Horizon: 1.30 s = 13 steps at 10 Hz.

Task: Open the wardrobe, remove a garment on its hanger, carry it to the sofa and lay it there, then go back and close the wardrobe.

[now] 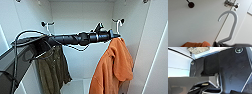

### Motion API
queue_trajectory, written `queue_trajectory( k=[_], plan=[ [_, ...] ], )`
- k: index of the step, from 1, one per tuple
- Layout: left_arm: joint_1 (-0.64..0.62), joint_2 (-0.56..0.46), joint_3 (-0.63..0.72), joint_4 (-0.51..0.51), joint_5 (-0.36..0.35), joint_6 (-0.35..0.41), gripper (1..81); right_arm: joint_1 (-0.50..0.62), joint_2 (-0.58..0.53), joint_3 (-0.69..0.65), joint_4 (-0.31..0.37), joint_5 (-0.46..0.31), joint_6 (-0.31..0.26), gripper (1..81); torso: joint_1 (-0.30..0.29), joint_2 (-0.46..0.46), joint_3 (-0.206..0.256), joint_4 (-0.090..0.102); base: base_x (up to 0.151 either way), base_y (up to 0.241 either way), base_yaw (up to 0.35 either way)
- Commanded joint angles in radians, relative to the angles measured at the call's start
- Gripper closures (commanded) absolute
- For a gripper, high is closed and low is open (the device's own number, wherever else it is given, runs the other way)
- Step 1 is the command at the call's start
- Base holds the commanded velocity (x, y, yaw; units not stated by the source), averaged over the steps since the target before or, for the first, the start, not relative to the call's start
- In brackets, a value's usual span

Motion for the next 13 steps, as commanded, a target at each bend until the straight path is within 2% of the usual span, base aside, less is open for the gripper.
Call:
queue_trajectory(
  k=[1,5,9,13],
  plan=[
    [-0.190,-0.007,-0.012,-0.001,-0.063,-0.012,81.1,0.049,0.002,0.008,-0.009,-0.033,-0.002,1.0,0.000,0.000,0.000,0.000,0.000,0.000,0.000],
    [-0.185,-0.009,-0.004,-0.001,-0.063,-0.012,81.1,0.048,0.003,0.008,-0.011,-0.033,-0.002,1.0,0.000,0.000,0.000,0.000,0.000,0.000,0.000],
    [-0.185,-0.012,0.011,-0.001,-0.063,-0.012,81.1,0.045,0.003,0.008,-0.011,-0.033,-0.002,1.0,0.001,0.000,0.000,0.000,-0.076,0.000,0.000],
    [-0.179,-0.017,0.031,-0.001,-0.063,-0.012,81.1,0.045,0.010,0.010,-0.009,-0.033,-0.002,1.0,0.000,0.000,0.000,0.000,-0.118,0.000,0.000]
  ],
)
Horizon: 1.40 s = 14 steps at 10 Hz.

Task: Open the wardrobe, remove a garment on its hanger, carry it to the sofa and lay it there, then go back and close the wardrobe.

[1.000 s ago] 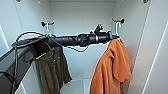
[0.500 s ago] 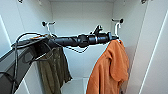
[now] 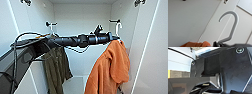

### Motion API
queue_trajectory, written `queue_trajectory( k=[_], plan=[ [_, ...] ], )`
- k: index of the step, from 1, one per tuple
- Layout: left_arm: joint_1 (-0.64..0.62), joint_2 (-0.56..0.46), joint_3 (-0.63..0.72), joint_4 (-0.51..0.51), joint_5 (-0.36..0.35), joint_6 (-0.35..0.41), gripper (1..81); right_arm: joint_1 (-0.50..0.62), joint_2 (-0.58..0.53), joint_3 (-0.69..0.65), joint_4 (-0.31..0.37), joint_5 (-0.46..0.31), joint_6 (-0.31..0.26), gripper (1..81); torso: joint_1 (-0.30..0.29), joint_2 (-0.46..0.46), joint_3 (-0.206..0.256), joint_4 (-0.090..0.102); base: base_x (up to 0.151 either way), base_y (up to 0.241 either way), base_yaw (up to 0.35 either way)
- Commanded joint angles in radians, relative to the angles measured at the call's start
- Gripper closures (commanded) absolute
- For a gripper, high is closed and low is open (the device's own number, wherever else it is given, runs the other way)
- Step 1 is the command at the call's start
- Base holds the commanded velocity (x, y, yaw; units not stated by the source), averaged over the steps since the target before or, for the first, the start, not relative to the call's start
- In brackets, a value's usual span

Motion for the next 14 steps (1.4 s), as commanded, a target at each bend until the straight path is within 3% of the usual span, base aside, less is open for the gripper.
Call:
queue_trajectory(
  k=[1,14],
  plan=[
    [-0.196,0.000,0.000,-0.005,-0.070,-0.012,81.1,0.043,0.004,0.008,-0.009,-0.032,-0.002,1.0,0.000,0.000,0.000,0.000,-0.125,0.000,0.000],
    [-0.171,-0.039,0.071,-0.005,-0.086,-0.012,81.1,0.041,0.010,0.005,-0.008,-0.032,-0.007,1.0,-0.001,0.000,0.000,0.000,-0.140,0.000,0.000]
  ],
)
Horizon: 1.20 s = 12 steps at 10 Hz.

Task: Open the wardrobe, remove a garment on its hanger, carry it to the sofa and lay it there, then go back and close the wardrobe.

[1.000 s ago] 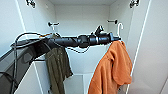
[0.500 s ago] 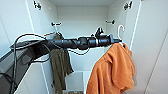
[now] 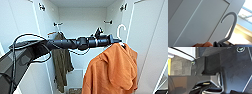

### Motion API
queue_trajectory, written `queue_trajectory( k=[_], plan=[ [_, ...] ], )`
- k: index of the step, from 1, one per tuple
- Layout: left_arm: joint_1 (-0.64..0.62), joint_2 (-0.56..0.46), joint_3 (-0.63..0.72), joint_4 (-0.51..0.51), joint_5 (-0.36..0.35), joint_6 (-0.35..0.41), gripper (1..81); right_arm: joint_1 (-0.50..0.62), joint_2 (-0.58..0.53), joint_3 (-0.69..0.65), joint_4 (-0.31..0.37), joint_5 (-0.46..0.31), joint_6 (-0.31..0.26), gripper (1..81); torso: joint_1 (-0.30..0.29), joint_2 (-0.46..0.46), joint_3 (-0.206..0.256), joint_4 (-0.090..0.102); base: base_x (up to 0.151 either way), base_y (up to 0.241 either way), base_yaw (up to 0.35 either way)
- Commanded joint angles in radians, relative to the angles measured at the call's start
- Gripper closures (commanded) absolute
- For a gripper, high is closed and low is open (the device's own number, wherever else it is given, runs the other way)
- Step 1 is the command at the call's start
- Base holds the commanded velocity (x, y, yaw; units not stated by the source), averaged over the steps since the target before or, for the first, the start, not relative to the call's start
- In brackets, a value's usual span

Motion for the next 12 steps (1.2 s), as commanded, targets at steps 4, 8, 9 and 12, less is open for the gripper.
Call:
queue_trajectory(
  k=[4,8,9,12],
  plan=[
    [-0.140,-0.063,0.038,-0.003,-0.113,-0.007,81.1,0.045,0.005,0.006,-0.008,-0.031,-0.001,1.0,0.000,0.000,0.000,0.000,-0.145,0.000,0.000],
    [-0.105,-0.112,0.075,0.003,-0.126,-0.003,81.1,0.047,0.005,0.006,-0.006,-0.031,-0.001,1.0,-0.002,-0.001,0.000,0.000,-0.145,0.000,0.000],
    [-0.105,-0.114,0.075,0.001,-0.127,-0.003,81.1,0.045,0.005,0.006,-0.008,-0.031,-0.001,1.0,-0.002,-0.001,0.000,0.000,-0.145,0.000,0.000],
    [-0.105,-0.114,0.082,0.001,-0.127,-0.003,81.1,0.045,0.005,0.006,-0.008,-0.031,-0.001,1.0,-0.002,-0.001,0.000,0.000,-0.143,0.000,0.000]
  ],
)
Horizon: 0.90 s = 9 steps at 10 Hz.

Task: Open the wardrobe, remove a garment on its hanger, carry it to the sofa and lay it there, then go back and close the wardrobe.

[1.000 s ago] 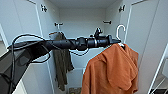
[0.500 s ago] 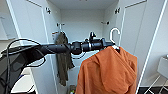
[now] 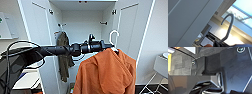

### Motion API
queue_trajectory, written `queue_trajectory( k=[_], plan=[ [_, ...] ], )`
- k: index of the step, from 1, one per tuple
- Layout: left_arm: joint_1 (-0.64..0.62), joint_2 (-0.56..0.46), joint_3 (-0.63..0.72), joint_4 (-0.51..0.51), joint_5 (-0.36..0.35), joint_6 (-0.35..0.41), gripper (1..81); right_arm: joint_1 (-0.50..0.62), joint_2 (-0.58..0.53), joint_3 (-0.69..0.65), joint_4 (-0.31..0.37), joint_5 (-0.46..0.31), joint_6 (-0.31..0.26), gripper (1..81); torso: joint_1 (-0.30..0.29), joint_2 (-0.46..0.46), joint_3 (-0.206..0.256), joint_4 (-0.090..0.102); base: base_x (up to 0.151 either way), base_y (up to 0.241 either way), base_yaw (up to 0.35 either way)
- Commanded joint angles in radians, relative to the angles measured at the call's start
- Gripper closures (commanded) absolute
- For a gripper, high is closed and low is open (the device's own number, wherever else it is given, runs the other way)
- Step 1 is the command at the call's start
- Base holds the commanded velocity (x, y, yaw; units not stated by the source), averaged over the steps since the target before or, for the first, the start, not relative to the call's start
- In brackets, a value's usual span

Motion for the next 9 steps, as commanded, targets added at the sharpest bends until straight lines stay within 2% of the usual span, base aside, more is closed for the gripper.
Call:
queue_trajectory(
  k=[1,9],
  plan=[
    [-0.194,-0.005,-0.002,-0.003,-0.074,-0.004,81.1,0.043,0.005,0.006,-0.008,-0.031,-0.001,1.0,0.000,0.000,0.000,0.000,-0.139,0.000,0.000],
    [-0.193,-0.011,0.015,-0.003,-0.072,-0.005,81.1,0.040,0.005,0.006,-0.009,-0.031,0.000,1.0,0.000,0.000,0.000,0.000,-0.110,0.000,0.000]
  ],
)
